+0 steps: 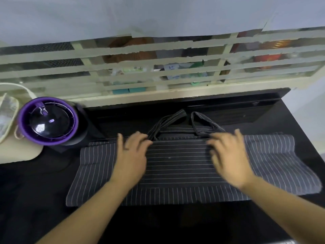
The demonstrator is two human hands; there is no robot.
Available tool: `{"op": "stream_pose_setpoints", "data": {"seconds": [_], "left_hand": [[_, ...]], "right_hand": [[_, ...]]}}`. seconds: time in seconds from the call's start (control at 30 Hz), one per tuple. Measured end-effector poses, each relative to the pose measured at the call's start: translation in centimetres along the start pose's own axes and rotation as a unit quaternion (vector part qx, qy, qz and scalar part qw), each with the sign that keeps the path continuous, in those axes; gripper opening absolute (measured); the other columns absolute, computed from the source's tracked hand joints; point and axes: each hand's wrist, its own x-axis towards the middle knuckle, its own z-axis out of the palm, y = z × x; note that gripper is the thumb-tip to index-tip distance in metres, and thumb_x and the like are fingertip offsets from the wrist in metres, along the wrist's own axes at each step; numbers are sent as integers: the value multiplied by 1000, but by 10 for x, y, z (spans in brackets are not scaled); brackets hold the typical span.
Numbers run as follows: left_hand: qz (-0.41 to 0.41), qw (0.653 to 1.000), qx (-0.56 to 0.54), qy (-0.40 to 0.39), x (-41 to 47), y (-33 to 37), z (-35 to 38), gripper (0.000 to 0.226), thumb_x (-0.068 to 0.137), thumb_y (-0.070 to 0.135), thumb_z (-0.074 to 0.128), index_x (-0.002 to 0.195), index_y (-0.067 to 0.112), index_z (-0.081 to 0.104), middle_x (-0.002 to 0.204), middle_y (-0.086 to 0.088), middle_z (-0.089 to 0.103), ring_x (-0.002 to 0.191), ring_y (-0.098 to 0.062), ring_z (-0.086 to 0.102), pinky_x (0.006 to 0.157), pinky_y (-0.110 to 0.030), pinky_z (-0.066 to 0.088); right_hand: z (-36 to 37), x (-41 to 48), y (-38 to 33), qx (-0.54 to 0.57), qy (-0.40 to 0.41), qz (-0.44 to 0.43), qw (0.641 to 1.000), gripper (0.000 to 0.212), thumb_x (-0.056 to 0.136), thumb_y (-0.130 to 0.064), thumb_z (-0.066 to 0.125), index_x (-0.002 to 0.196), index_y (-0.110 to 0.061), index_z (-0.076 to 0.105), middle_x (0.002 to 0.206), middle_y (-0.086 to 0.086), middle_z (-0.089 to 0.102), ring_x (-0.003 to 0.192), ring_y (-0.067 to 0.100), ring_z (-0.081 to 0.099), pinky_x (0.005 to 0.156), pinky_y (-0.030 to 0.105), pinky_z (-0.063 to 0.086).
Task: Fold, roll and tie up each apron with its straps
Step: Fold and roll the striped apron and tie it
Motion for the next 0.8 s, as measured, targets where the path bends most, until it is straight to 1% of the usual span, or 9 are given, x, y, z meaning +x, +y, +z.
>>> {"op": "stream_pose_setpoints", "data": {"seconds": [0.07,0.17,0.3,0.4,0.5,0.57,0.63,0.7,0.8], "left_hand": [[99,994,-26,-49,-14,27,8,53,76,21,68,127,20,55,135,-5,55,128,-26,51,103,-67,31],[105,985,-19,-138,-30,25,35,49,99,48,25,145,33,27,153,0,31,139,-24,36,111,-57,15],[-17,986,-17,-165,-37,-10,45,63,95,65,6,148,34,18,158,1,17,145,-26,19,115,-58,13],[-108,977,-23,-183,-37,-26,37,75,85,75,-2,149,36,8,159,-1,3,147,-28,8,115,-60,6],[-156,960,-22,-230,-31,-28,31,84,72,83,-9,144,41,-14,158,-1,-20,146,-28,-15,114,-60,-5],[-177,958,-49,-222,-25,-20,21,86,76,83,-2,149,37,-9,159,-5,-19,146,-29,-17,113,-59,-8],[-97,978,-58,-175,-28,-8,11,80,85,75,5,152,30,7,160,-5,-6,147,-28,-5,116,-57,-4],[81,984,-35,-154,-42,7,5,72,92,69,14,149,26,22,158,-2,13,146,-25,16,116,-56,7],[232,952,-20,-200,-71,24,6,66,88,58,40,145,26,34,154,-2,31,142,-20,24,109,-51,19]], "right_hand": [[19,-15,-33,24,-91,-111,989,40,91,-35,42,128,-24,54,141,0,47,133,21,39,114,59,18],[42,-21,-21,-58,-176,-159,970,55,96,-57,26,145,-31,33,155,0,28,143,20,19,109,57,11],[34,-25,42,-86,-189,56,977,69,89,-72,-3,149,-37,0,160,1,5,147,18,-4,116,55,-4],[20,-39,76,-88,-218,236,943,77,75,-77,-13,143,-42,-16,159,-4,-13,147,19,-13,114,59,-4],[13,-36,82,-69,-265,269,923,87,69,-79,-14,147,-41,-15,160,-5,-14,147,21,-13,112,64,-2],[7,-29,69,-33,-234,271,933,87,72,-78,-8,150,-37,-7,160,-4,-13,147,22,-11,112,64,-3],[0,-31,42,1,-149,173,974,81,84,-73,10,152,-30,6,160,0,-2,148,24,1,114,60,-1],[-3,-48,12,35,-117,-8,992,75,89,-64,33,151,-24,19,158,4,13,146,26,16,117,54,5],[6,-77,-13,14,-213,-186,959,76,79,-46,50,149,-23,30,158,2,21,147,20,15,116,49,4]]}}
